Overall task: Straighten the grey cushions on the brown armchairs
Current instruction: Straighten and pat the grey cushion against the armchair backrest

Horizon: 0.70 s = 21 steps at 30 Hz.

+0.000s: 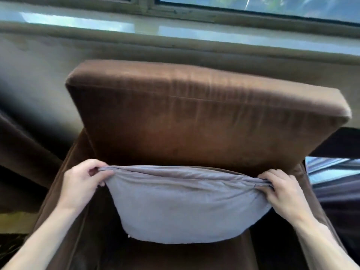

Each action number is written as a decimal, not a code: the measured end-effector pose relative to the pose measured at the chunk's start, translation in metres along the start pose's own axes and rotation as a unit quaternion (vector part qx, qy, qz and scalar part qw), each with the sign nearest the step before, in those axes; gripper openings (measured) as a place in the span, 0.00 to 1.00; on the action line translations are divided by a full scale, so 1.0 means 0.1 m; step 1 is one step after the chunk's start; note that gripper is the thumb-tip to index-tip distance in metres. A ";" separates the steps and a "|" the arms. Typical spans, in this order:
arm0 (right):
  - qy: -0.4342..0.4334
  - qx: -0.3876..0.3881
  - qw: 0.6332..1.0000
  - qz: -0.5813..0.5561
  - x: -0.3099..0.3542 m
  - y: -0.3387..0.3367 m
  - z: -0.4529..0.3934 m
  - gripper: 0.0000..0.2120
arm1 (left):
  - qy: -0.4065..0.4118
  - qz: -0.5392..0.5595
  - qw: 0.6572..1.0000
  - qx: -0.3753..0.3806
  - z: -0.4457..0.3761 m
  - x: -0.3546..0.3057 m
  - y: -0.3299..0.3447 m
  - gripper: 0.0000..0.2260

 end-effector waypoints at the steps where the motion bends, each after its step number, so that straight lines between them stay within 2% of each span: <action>1: 0.002 -0.017 1.000 0.002 0.01 -0.01 0.00 0.06 | -0.012 -0.003 1.000 -0.008 0.00 0.00 0.01 0.07; 4: 0.014 -0.075 0.997 -0.022 0.06 0.04 -0.03 0.05 | -0.034 -0.056 0.997 -0.027 0.06 -0.08 0.03 0.06; 6: 0.048 -0.095 0.988 -0.116 -0.01 0.13 0.05 0.08 | -0.021 -0.137 0.990 -0.031 0.13 -0.23 0.07 0.06; 8: 0.139 -0.111 0.951 -0.251 -0.13 0.25 0.20 0.11 | 0.032 -0.208 0.977 -0.035 0.19 -0.46 0.15 0.07; 10: 0.229 -0.131 0.889 -0.374 -0.23 0.41 0.41 0.14 | 0.110 -0.234 0.965 -0.035 0.26 -0.74 0.38 0.08; 12: 0.285 -0.125 0.828 -0.466 -0.31 0.63 0.60 0.28 | 0.171 -0.203 0.964 0.018 0.38 -1.06 0.74 0.07; 13: 0.309 -0.111 0.802 -0.499 -0.34 0.77 0.68 0.30 | 0.188 -0.173 0.964 0.072 0.46 -1.24 0.97 0.07; 15: 0.343 -0.068 0.761 -0.546 -0.38 1.04 0.83 0.19 | 0.213 -0.141 0.945 0.203 0.63 -1.55 1.50 0.21; 17: 0.352 -0.026 0.768 -0.534 -0.45 1.36 0.95 0.08 | 0.244 -0.179 0.902 0.308 0.76 -1.75 2.00 0.37; 19: 0.346 0.032 0.788 -0.508 -0.55 1.69 1.07 0.16 | 0.276 -0.256 0.852 0.364 0.92 -1.88 2.46 0.45; 21: 0.322 0.123 0.817 -0.462 -0.61 1.95 1.15 0.30 | 0.308 -0.337 0.811 0.365 1.06 -1.96 2.80 0.46</action>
Point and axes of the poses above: each hand's wrist, its own z-axis away from the middle knuckle, its own y-axis out of the palm, x = y × z, the point moved 1 cm from there along -z, towards the middle knuckle, and after that the axes turned 6 degrees about -y, right-handed, at the moved point
